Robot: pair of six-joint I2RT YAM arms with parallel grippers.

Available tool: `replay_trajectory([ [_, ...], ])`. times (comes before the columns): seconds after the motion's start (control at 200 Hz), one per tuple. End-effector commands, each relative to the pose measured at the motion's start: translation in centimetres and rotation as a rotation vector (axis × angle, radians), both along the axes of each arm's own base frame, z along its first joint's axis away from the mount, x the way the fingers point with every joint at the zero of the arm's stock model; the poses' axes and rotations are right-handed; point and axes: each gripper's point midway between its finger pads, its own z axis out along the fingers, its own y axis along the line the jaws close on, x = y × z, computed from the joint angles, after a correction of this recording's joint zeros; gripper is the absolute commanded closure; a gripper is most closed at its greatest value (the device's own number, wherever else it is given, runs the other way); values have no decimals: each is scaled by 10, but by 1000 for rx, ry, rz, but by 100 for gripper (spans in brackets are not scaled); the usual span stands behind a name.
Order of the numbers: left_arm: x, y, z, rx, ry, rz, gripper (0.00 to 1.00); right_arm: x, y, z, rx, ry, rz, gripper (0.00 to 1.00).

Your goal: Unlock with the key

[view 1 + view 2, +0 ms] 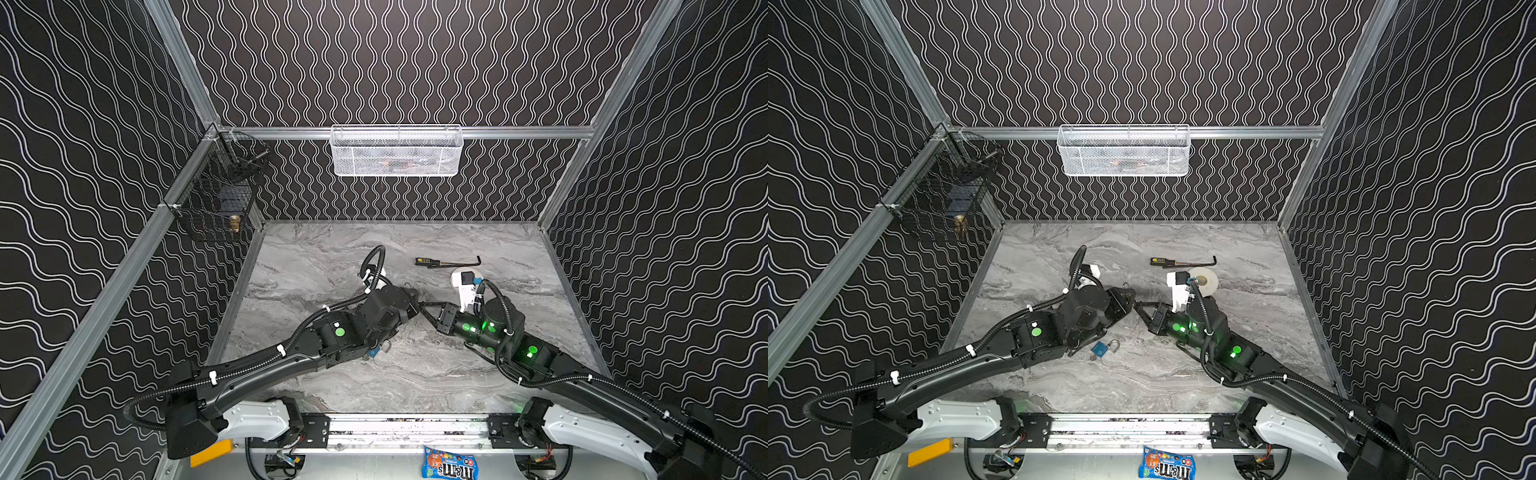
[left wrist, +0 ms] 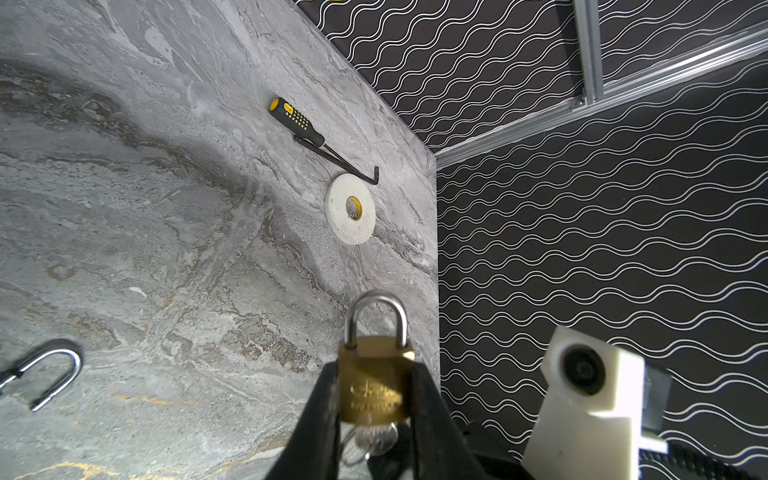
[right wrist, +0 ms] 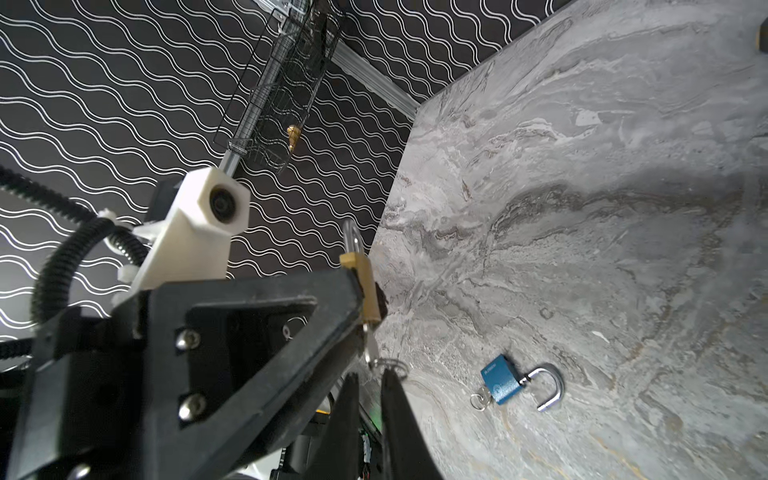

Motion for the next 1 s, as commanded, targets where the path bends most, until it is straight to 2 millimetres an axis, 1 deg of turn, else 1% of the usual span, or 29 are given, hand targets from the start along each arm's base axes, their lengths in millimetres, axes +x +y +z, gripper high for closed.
replay_trajectory([
  [0.0, 3, -1, 7, -20, -24, 6, 100, 5, 3, 14, 35, -28, -10, 89],
  [0.09, 2, -1, 9, -25, -29, 2, 100, 5, 3, 9, 25, -16, -14, 91],
  [0.24, 0, -3, 11, -34, -22, -11, 100, 8, 1, 9, 26, -32, -33, 94],
  [0.32, -1, -5, 12, -32, -21, -29, 100, 9, 3, 14, 32, -53, -28, 95],
  [0.415, -5, -12, 13, -39, -11, -68, 100, 9, 5, 26, 56, -93, -19, 97],
  [0.53, -12, -20, 9, -15, 15, -115, 100, 15, 5, 34, 20, -136, -34, 98],
  [0.631, -18, -25, 7, -18, 28, -139, 100, 14, 6, 46, 47, -193, -31, 98],
  [0.671, -20, -25, 5, -18, 37, -141, 100, 15, 4, 48, 46, -201, -43, 98],
  [0.741, -22, -25, 4, -27, 41, -142, 100, 22, 2, 40, 1, -184, -75, 99],
  [0.871, -21, -19, 4, -17, 37, -121, 100, 25, -5, 28, -32, -163, -113, 99],
  [0.996, -19, -19, 7, -25, 22, -116, 100, 22, -6, 26, -60, -163, -101, 96],
])
